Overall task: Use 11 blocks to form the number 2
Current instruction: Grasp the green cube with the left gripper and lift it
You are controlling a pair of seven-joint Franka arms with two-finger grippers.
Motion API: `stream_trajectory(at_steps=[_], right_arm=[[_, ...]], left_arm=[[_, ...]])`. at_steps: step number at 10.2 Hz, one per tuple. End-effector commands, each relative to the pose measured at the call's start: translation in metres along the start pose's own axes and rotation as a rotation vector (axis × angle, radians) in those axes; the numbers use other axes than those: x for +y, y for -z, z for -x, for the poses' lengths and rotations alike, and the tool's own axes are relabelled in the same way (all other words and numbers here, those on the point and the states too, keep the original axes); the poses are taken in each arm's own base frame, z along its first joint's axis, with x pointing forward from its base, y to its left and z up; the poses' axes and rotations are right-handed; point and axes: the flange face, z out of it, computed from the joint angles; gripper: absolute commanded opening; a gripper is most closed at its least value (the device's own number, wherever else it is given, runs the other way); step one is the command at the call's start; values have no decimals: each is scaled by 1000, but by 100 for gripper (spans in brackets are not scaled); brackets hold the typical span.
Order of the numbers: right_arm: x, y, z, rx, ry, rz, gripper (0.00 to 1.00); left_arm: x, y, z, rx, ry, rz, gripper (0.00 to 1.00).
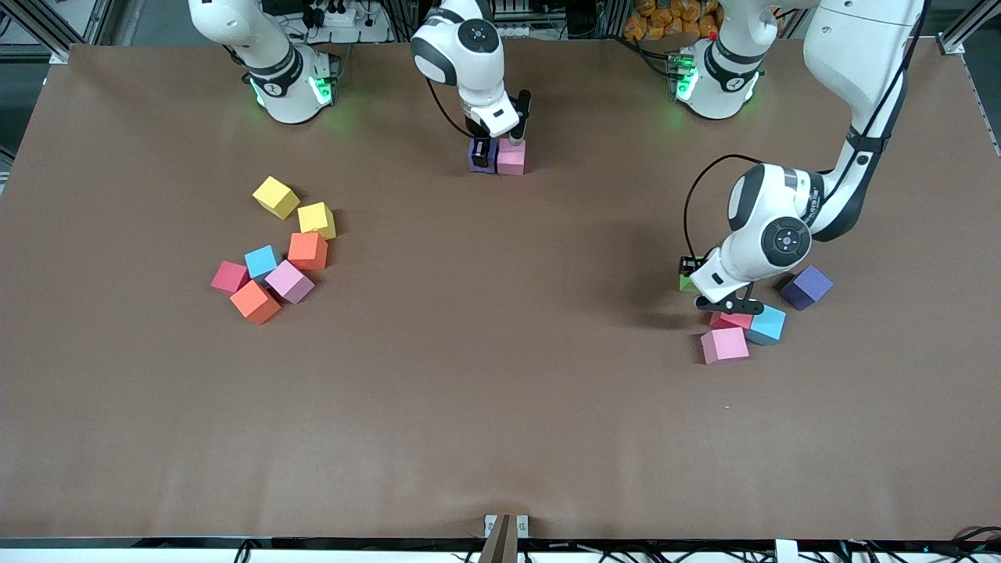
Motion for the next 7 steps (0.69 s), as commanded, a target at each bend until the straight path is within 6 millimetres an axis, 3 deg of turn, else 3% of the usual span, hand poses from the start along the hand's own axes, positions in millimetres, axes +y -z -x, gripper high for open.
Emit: stream_trajectory(at_steps=[1, 5, 7], right_arm=[[-9, -1, -1, 3, -16, -5, 100], [-4, 9, -1, 18, -13, -14, 100], [11, 28, 3, 15, -3, -45, 100]], left_arm=[[13, 22, 9, 14, 33, 5, 0], [93, 44, 37, 42, 322, 17, 0], [96, 49, 54, 15, 402, 79, 0]])
